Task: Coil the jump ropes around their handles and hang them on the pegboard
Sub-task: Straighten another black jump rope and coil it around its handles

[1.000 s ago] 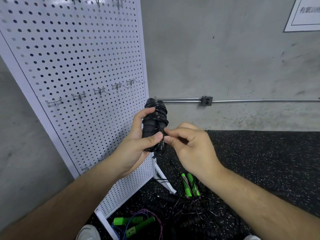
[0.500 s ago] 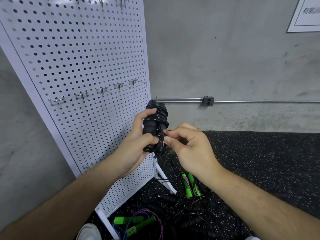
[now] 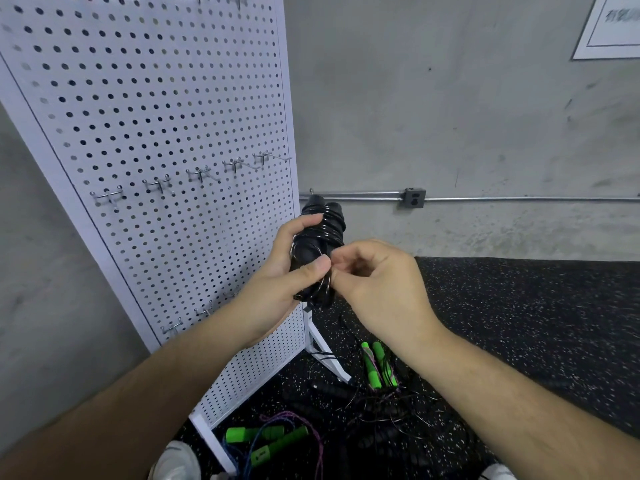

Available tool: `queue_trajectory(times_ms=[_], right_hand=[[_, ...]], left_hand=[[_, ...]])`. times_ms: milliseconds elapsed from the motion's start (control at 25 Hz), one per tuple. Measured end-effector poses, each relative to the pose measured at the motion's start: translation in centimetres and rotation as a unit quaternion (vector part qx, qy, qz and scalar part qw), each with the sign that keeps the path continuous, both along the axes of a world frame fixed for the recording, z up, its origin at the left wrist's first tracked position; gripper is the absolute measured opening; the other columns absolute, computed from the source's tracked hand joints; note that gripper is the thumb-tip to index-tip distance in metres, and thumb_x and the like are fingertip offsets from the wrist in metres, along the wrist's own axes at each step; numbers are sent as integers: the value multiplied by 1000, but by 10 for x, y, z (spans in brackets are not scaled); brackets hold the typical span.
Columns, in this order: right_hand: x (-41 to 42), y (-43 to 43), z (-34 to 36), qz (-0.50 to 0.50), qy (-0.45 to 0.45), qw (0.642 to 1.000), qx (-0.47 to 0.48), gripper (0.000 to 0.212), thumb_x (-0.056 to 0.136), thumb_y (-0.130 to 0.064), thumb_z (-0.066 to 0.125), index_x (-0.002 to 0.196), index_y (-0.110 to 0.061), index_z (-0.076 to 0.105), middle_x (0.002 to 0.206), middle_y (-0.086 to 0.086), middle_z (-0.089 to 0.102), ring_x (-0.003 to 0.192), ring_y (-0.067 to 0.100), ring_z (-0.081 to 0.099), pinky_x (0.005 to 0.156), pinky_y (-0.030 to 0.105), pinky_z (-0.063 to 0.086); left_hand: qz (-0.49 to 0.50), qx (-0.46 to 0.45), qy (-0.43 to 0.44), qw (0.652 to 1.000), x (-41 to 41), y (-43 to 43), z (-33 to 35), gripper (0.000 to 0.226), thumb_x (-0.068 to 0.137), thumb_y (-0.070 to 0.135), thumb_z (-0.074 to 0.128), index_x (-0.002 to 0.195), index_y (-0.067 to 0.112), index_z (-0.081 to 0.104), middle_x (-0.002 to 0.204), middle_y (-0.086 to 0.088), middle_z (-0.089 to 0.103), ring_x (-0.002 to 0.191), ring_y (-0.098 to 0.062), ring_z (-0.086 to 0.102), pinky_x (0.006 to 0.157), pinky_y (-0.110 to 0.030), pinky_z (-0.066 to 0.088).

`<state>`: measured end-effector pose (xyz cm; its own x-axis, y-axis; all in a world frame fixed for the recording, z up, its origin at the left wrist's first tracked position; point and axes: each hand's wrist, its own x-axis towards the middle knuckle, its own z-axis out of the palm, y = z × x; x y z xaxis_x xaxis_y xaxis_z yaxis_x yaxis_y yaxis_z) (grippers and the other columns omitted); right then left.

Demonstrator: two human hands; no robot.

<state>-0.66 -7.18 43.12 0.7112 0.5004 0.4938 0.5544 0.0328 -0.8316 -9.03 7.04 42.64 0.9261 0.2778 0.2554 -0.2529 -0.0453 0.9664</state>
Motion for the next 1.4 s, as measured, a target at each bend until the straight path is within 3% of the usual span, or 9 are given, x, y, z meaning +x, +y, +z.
queue_trajectory(times_ms=[80,160,240,360,520,800,960,1160,1400], right_hand=[[3,-4,3,49,17,998,-28,21,83,-11,68,93,-29,67,84,-5,69,77,11,68,77,35,59],[6,-6,4,70,-20,996,-59,21,87,-17,64,103,-30,63,82,-5,66,75,12,66,74,32,58],[7,-4,2,32,-153,981,-113,21,93,-26,67,113,-30,67,80,-11,56,78,7,58,72,21,48],[15,1,-1,16,-215,965,-151,11,93,-28,67,103,-24,71,86,-14,49,81,5,53,73,28,49],[11,6,-7,-4,-289,936,-200,7,98,-26,57,100,-21,62,102,-8,59,95,16,57,75,38,51],[22,11,-21,-21,-176,958,-226,4,95,-22,61,92,-21,62,90,-9,66,89,15,62,82,39,51],[32,18,-31,-7,-36,983,-182,11,96,-19,63,88,-25,61,80,-11,64,76,13,64,81,43,56],[30,24,-43,39,-31,988,-147,14,95,-23,63,89,-35,60,86,0,63,85,24,64,80,50,57],[25,28,-47,33,-22,988,-150,10,95,-27,66,88,-32,62,76,-7,60,70,9,59,72,31,56]], left_hand=[[30,57,21,998,0,5,-1,52,92,28,66,137,46,47,125,5,68,118,-22,65,97,-43,55],[45,121,46,991,0,9,-2,46,97,31,65,135,49,48,120,12,68,115,-17,66,100,-47,54],[35,182,75,980,0,9,-6,46,100,25,62,135,49,46,118,22,65,114,-4,63,101,-38,53],[9,280,133,951,-1,2,-9,47,94,38,67,131,50,42,100,37,61,93,13,59,88,-23,46],[-23,307,155,939,6,1,-18,62,88,27,78,136,28,39,118,16,57,106,12,56,91,-10,43],[-47,380,213,899,7,-15,-36,83,89,30,77,151,33,22,95,27,48,81,31,49,72,4,36],[20,261,232,937,3,-6,-45,78,91,46,71,151,40,21,111,20,62,102,1,62,89,-14,44],[14,20,226,974,-3,5,-49,50,98,9,57,138,37,45,119,-10,69,115,-29,67,104,-45,51],[14,-122,193,973,-15,15,-52,46,95,-3,55,134,22,57,122,-20,69,109,-33,68,105,-56,48]])
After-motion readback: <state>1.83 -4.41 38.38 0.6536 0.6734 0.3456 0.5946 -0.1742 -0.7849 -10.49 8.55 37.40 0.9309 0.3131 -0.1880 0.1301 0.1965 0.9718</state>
